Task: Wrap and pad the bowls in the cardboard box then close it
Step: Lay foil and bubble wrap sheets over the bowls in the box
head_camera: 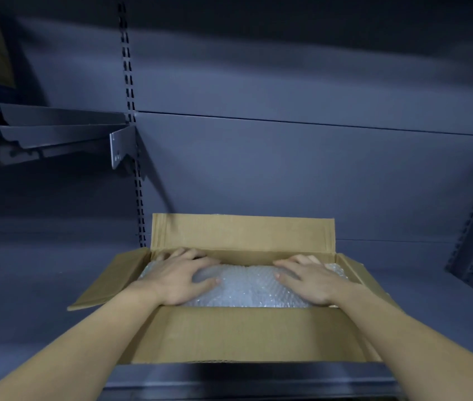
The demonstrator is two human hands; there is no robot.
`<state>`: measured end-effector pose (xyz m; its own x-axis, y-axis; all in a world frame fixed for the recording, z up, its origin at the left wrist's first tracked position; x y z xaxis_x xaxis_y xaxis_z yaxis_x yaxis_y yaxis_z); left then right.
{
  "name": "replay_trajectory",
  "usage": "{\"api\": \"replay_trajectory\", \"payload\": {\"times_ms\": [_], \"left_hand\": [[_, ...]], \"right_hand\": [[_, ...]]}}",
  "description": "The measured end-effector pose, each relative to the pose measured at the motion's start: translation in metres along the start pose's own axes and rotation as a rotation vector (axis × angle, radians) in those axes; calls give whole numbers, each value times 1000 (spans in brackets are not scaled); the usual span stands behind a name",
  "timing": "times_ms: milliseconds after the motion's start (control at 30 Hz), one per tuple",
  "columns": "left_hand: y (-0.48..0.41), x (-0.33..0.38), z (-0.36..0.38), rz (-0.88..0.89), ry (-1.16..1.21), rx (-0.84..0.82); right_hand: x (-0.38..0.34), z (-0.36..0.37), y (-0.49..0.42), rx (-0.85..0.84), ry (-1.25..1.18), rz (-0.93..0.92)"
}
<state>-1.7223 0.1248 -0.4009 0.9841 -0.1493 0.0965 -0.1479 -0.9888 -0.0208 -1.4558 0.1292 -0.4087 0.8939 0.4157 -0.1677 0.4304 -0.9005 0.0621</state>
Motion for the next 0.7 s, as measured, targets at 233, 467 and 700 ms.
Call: {"api": "replay_trajectory", "payload": {"times_ms": [233,467,700], "left_hand": [[-3,1,13,-26,-4,-158],[-6,0,13,-56,49,-132],[-10,37,1,111,160,48]], "right_hand": [[10,10,5,-120,20,56],[11,9,5,-79,-10,61],[24,-10,20,34,52,124]]}}
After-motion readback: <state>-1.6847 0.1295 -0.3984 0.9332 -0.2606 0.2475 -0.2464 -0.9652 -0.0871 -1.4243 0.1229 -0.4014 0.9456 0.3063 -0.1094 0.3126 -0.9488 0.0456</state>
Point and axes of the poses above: each hand's wrist, its own y-axis away from the middle knuckle, its own z-axis out of the palm, x = y × z, the point moved 6 cm from there along -y, towards the middle knuckle, and after that the axes turned 13 degrees about -z, right-handed, at the moved point
